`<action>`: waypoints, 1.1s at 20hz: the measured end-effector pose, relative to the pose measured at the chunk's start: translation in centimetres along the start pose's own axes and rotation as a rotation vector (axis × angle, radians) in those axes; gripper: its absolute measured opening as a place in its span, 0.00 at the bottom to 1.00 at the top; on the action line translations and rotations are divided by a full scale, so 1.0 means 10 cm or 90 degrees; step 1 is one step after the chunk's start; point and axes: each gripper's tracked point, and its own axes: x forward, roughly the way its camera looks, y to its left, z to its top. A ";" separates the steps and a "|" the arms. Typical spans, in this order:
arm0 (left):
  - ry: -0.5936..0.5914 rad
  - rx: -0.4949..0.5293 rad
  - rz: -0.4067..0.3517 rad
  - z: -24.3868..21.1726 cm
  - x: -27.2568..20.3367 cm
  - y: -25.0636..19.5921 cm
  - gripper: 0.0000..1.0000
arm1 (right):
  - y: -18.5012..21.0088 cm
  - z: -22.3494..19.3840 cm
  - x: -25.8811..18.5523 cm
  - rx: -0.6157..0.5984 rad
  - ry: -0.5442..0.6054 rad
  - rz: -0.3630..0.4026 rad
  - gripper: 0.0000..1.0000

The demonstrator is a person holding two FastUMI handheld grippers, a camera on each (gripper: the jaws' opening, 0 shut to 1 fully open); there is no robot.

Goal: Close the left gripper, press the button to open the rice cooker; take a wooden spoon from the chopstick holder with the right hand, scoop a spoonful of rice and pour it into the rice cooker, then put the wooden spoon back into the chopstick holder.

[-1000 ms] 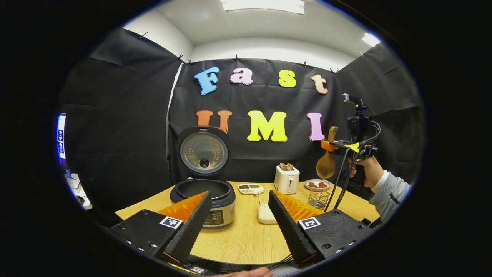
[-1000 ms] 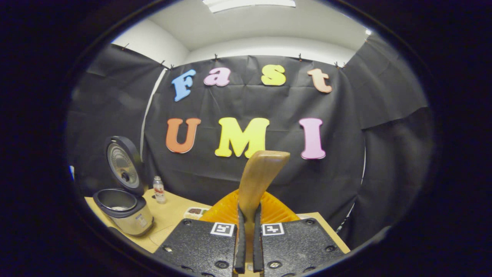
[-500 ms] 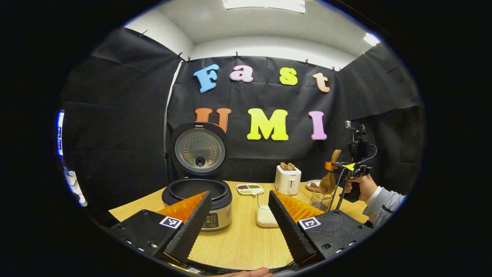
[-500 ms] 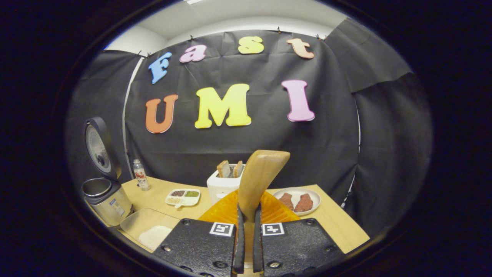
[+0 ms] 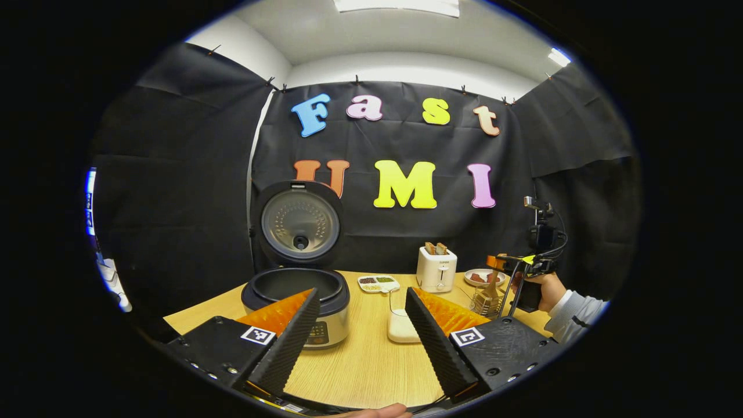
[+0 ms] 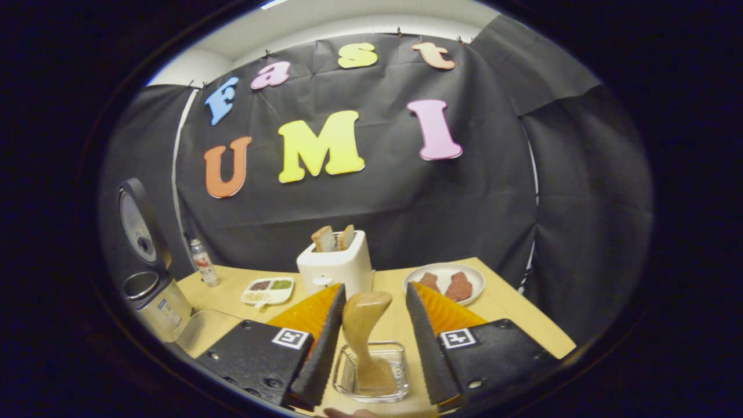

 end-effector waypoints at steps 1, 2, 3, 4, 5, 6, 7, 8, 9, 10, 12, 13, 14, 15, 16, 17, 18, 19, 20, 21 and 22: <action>-0.003 0.000 0.001 0.04 0.00 0.02 0.94 | 0.01 0.10 -0.09 -0.015 -0.015 -0.008 0.75; -0.007 0.001 0.003 0.08 -0.01 0.04 0.94 | -0.02 0.20 -0.18 -0.025 -0.029 -0.020 0.94; -0.009 0.005 0.005 0.10 -0.01 0.06 0.94 | -0.05 0.30 -0.27 -0.035 -0.045 -0.034 0.96; -0.010 0.009 0.009 0.13 -0.01 0.09 0.94 | -0.06 0.40 -0.37 -0.043 -0.059 -0.041 1.00; -0.012 0.008 0.013 0.17 -0.03 0.14 0.94 | -0.05 0.46 -0.47 -0.051 -0.067 -0.046 1.00; -0.016 0.008 0.016 0.21 -0.06 0.17 0.94 | -0.01 0.54 -0.57 -0.057 -0.076 -0.042 1.00; -0.019 0.007 0.018 0.25 -0.06 0.20 0.94 | 0.03 0.60 -0.69 -0.063 -0.079 -0.040 1.00; -0.019 0.006 0.018 0.28 -0.05 0.22 0.94 | 0.05 0.67 -0.82 -0.067 -0.085 -0.042 1.00; -0.020 0.006 0.019 0.31 -0.05 0.25 0.95 | 0.08 0.72 -0.94 -0.072 -0.087 -0.044 1.00; -0.023 0.007 0.022 0.36 -0.05 0.29 0.95 | 0.12 0.76 -1.08 -0.078 -0.089 -0.040 1.00; -0.018 0.006 0.017 0.42 0.02 0.32 0.94 | 0.24 0.83 -1.39 -0.079 -0.101 -0.023 0.98; -0.013 0.007 0.015 0.44 0.06 0.35 0.94 | 0.30 0.85 -1.53 -0.078 -0.104 -0.014 1.00; -0.008 0.008 0.017 0.49 0.09 0.39 0.94 | 0.33 0.82 -1.66 -0.071 -0.099 -0.011 1.00; -0.001 0.009 0.018 0.53 0.13 0.42 0.94 | 0.37 0.77 -1.77 -0.067 -0.089 -0.004 0.98; -0.003 0.009 0.012 0.61 0.17 0.43 0.94 | 0.40 0.72 -1.90 -0.067 -0.080 -0.004 1.00; -0.011 0.010 0.008 0.71 0.21 0.45 0.94 | 0.38 0.77 -2.04 -0.071 -0.093 -0.015 1.00; -0.011 0.012 0.004 0.78 0.26 0.47 0.94 | 0.37 0.80 -2.15 -0.079 -0.105 -0.022 0.98; -0.009 0.015 -0.007 0.85 0.34 0.47 0.94 | 0.43 0.78 -2.28 -0.084 -0.106 -0.016 1.00; -0.001 0.014 -0.025 0.90 0.40 0.47 0.94 | 0.49 0.73 -2.41 -0.081 -0.101 -0.006 1.00; -0.002 0.013 -0.033 0.98 0.46 0.49 0.94 | 0.56 0.72 -2.55 -0.069 -0.107 0.013 1.00; -0.010 0.015 -0.028 1.10 0.53 0.58 0.95 | 0.64 0.72 -2.67 -0.057 -0.118 0.029 1.00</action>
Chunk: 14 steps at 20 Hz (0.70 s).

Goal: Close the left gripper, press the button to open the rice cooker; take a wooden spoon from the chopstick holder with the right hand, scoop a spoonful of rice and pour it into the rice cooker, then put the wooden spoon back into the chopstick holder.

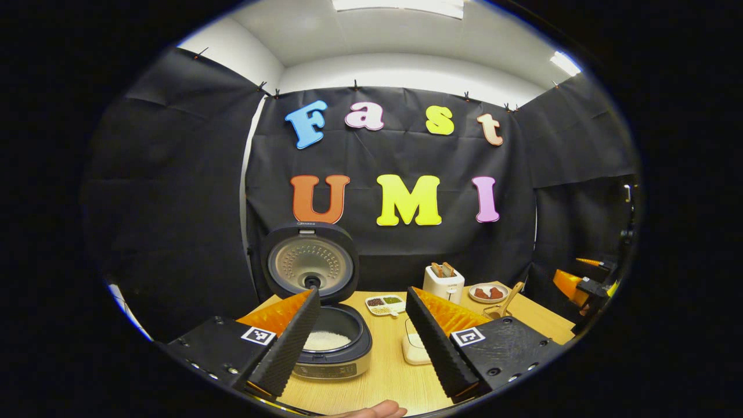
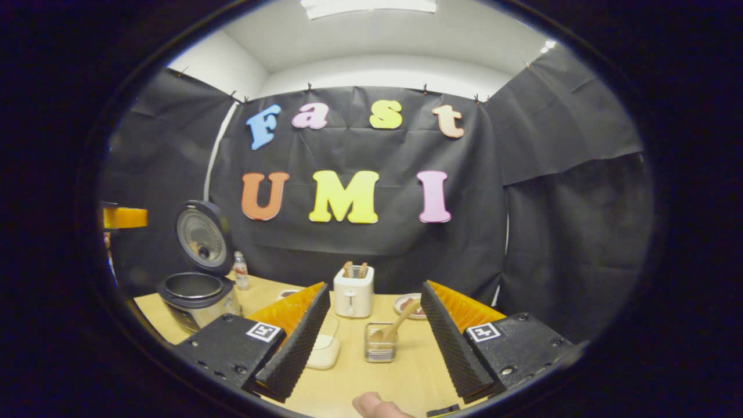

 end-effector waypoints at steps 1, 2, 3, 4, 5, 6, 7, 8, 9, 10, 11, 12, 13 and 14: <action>-0.006 0.002 0.002 0.11 0.07 0.09 0.95 | 0.03 0.00 -0.08 -0.005 -0.010 0.011 1.00; -0.016 -0.003 0.003 0.24 0.14 0.16 0.95 | 0.06 -0.01 -0.15 -0.012 -0.015 0.018 1.00; -0.024 -0.010 0.004 0.34 0.22 0.22 0.95 | 0.09 -0.06 -0.20 -0.012 -0.014 0.030 1.00; -0.030 -0.014 -0.002 0.45 0.32 0.26 0.95 | 0.13 -0.11 -0.26 -0.009 -0.009 0.045 1.00; -0.034 -0.025 -0.022 0.53 0.42 0.25 0.95 | 0.13 -0.14 -0.28 -0.003 -0.002 0.053 1.00; -0.041 -0.037 -0.036 0.61 0.50 0.26 0.94 | 0.13 -0.17 -0.30 0.003 0.002 0.060 1.00; -0.048 -0.048 -0.041 0.71 0.60 0.34 0.94 | 0.13 -0.18 -0.30 0.013 0.004 0.064 1.00; -0.050 -0.061 -0.046 0.77 0.72 0.41 0.94 | 0.13 -0.19 -0.30 0.020 0.005 0.069 1.00; -0.053 -0.073 -0.047 0.80 0.84 0.47 0.94 | 0.14 -0.22 -0.29 0.022 0.006 0.074 1.00; -0.055 -0.082 -0.044 0.84 0.99 0.53 0.94 | 0.15 -0.22 -0.28 0.020 0.004 0.078 1.00; -0.055 -0.087 -0.032 0.85 1.17 0.62 0.94 | 0.14 -0.23 -0.24 0.017 0.000 0.079 0.98; -0.053 -0.087 -0.014 0.83 1.34 0.72 0.94 | 0.11 -0.24 -0.21 0.016 -0.005 0.074 1.00; -0.052 -0.087 0.003 0.81 1.49 0.81 0.94 | 0.09 -0.25 -0.17 0.015 -0.009 0.072 0.98; -0.048 -0.082 0.012 0.77 1.67 0.84 0.94 | 0.10 -0.26 -0.13 0.013 -0.011 0.076 1.00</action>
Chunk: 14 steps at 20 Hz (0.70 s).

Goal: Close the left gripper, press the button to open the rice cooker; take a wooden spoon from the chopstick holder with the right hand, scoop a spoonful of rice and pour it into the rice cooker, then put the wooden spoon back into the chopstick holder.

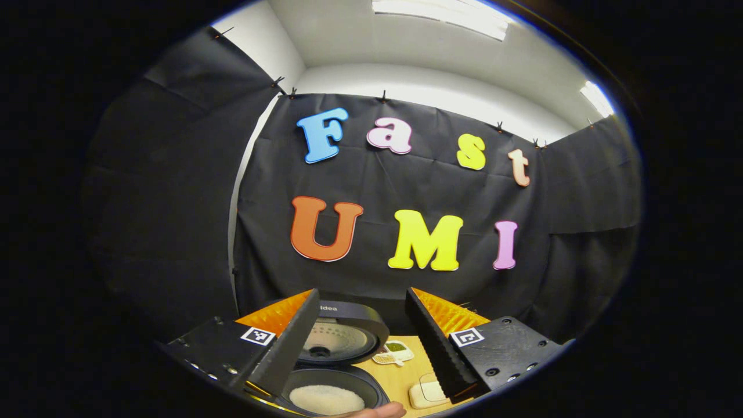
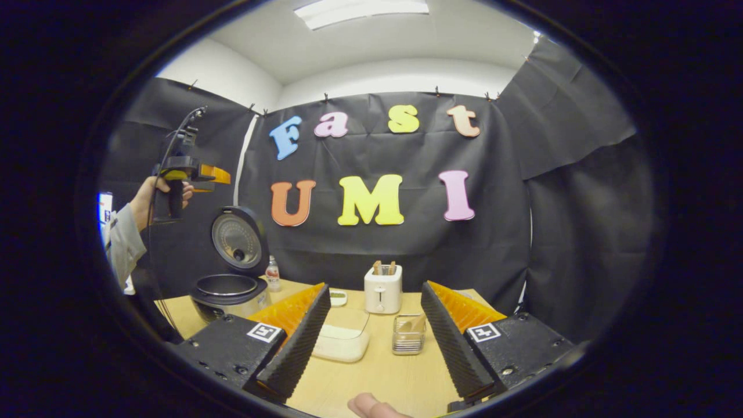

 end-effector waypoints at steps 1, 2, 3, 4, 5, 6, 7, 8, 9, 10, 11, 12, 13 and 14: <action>0.005 0.009 0.005 -0.06 0.15 0.03 0.94 | 0.02 -0.04 0.04 0.000 0.002 0.006 1.00; 0.006 0.024 0.012 -0.09 0.30 0.07 0.94 | 0.01 -0.09 0.09 0.003 0.008 0.009 0.98; 0.004 0.040 0.028 -0.12 0.44 0.15 0.94 | 0.00 -0.15 0.14 0.007 0.014 0.012 0.98; 0.003 0.053 0.039 -0.15 0.57 0.20 0.94 | -0.02 -0.18 0.19 0.013 0.016 0.015 0.99; 0.005 0.067 0.052 -0.20 0.68 0.25 0.94 | -0.01 -0.21 0.23 0.014 0.017 0.020 0.98; 0.006 0.071 0.066 -0.24 0.79 0.33 0.83 | -0.03 -0.26 0.27 0.012 0.021 0.019 1.00; 0.020 0.066 0.070 -0.30 0.88 0.37 0.94 | -0.08 -0.31 0.32 0.009 0.027 0.013 0.98; 0.030 0.059 0.072 -0.37 0.95 0.39 0.94 | -0.12 -0.33 0.35 0.009 0.029 0.007 1.00; 0.041 0.057 0.078 -0.44 1.01 0.41 0.94 | -0.14 -0.35 0.36 0.015 0.029 0.003 1.00; 0.040 0.068 0.095 -0.45 1.04 0.47 0.94 | -0.13 -0.35 0.37 0.023 0.029 0.002 1.00; 0.040 0.081 0.105 -0.45 1.06 0.50 0.96 | -0.13 -0.36 0.38 0.030 0.030 0.000 1.00; 0.047 0.091 0.127 -0.46 1.05 0.56 0.96 | -0.13 -0.36 0.39 0.034 0.031 -0.003 1.00; 0.067 0.097 0.138 -0.50 1.03 0.58 1.00 | -0.14 -0.38 0.37 0.034 0.035 -0.005 1.00; 0.074 0.093 0.141 -0.50 0.99 0.60 0.97 | -0.13 -0.37 0.34 0.032 0.037 -0.006 1.00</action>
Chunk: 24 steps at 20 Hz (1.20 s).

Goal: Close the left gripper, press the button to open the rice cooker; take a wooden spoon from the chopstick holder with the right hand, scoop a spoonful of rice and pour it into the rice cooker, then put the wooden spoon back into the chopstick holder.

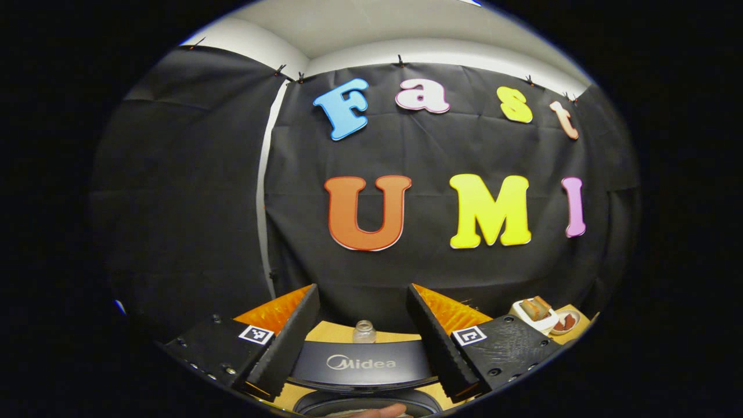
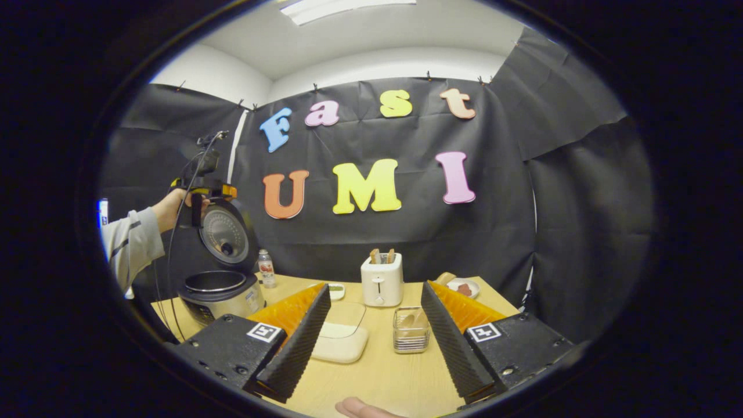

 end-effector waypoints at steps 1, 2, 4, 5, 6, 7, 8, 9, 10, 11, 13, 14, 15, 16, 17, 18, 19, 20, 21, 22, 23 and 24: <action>0.024 -0.004 -0.001 -0.07 -0.05 -0.01 0.97 | 0.02 0.05 -0.04 -0.001 -0.008 0.002 1.00; 0.032 -0.004 -0.003 -0.05 -0.10 -0.03 0.97 | 0.04 0.12 -0.07 -0.002 -0.020 0.003 1.00; 0.059 -0.003 -0.004 -0.12 -0.23 -0.04 0.98 | 0.06 0.13 -0.15 -0.010 -0.019 0.000 1.00; 0.068 -0.002 -0.006 -0.16 -0.32 -0.05 0.98 | 0.09 0.13 -0.21 -0.014 -0.015 0.004 1.00; 0.071 -0.003 -0.007 -0.19 -0.40 -0.05 1.00 | 0.15 0.16 -0.27 -0.018 -0.015 0.012 1.00; 0.074 -0.005 -0.006 -0.22 -0.47 -0.04 0.98 | 0.20 0.22 -0.34 -0.022 -0.020 0.018 1.00; 0.077 -0.003 -0.005 -0.26 -0.55 -0.05 0.98 | 0.23 0.27 -0.40 -0.027 -0.025 0.020 1.00; 0.085 -0.001 -0.002 -0.31 -0.62 -0.06 0.98 | 0.25 0.30 -0.46 -0.034 -0.031 0.023 1.00; 0.097 -0.004 0.000 -0.39 -0.70 -0.05 0.98 | 0.28 0.32 -0.52 -0.039 -0.035 0.025 1.00; 0.106 -0.003 0.002 -0.46 -0.77 -0.05 0.98 | 0.32 0.33 -0.58 -0.043 -0.035 0.030 0.98; 0.116 -0.003 -0.001 -0.59 -0.92 -0.06 0.98 | 0.37 0.37 -0.72 -0.041 -0.033 0.040 1.00; 0.121 -0.001 -0.008 -0.67 -0.99 -0.08 0.97 | 0.37 0.42 -0.77 -0.034 -0.039 0.042 1.00; 0.140 -0.001 -0.016 -0.78 -1.05 -0.11 0.98 | 0.35 0.46 -0.83 -0.032 -0.040 0.041 0.98; 0.161 -0.004 -0.019 -0.92 -1.13 -0.11 0.97 | 0.33 0.48 -0.88 -0.031 -0.042 0.037 1.00; 0.190 -0.006 -0.023 -1.08 -1.19 -0.12 0.97 | 0.32 0.54 -0.92 -0.031 -0.048 0.033 1.00; 0.217 -0.008 -0.025 -1.21 -1.27 -0.12 0.97 | 0.29 0.56 -0.96 -0.031 -0.050 0.027 1.00; 0.242 -0.012 -0.024 -1.34 -1.35 -0.12 0.97 | 0.27 0.56 -1.00 -0.035 -0.049 0.022 1.00; 0.263 -0.012 -0.024 -1.44 -1.41 -0.14 0.98 | 0.27 0.57 -1.04 -0.039 -0.049 0.020 0.98; 0.270 -0.002 -0.024 -1.50 -1.46 -0.15 0.97 | 0.29 0.59 -1.08 -0.043 -0.049 0.020 1.00; 0.285 0.003 -0.022 -1.59 -1.51 -0.16 0.97 | 0.29 0.60 -1.10 -0.045 -0.050 0.018 1.00; 0.303 -0.002 -0.021 -1.66 -1.57 -0.16 0.97 | 0.29 0.62 -1.14 -0.047 -0.051 0.018 1.00; 0.323 -0.007 -0.023 -1.71 -1.63 -0.18 0.97 | 0.31 0.62 -1.16 -0.049 -0.051 0.019 1.00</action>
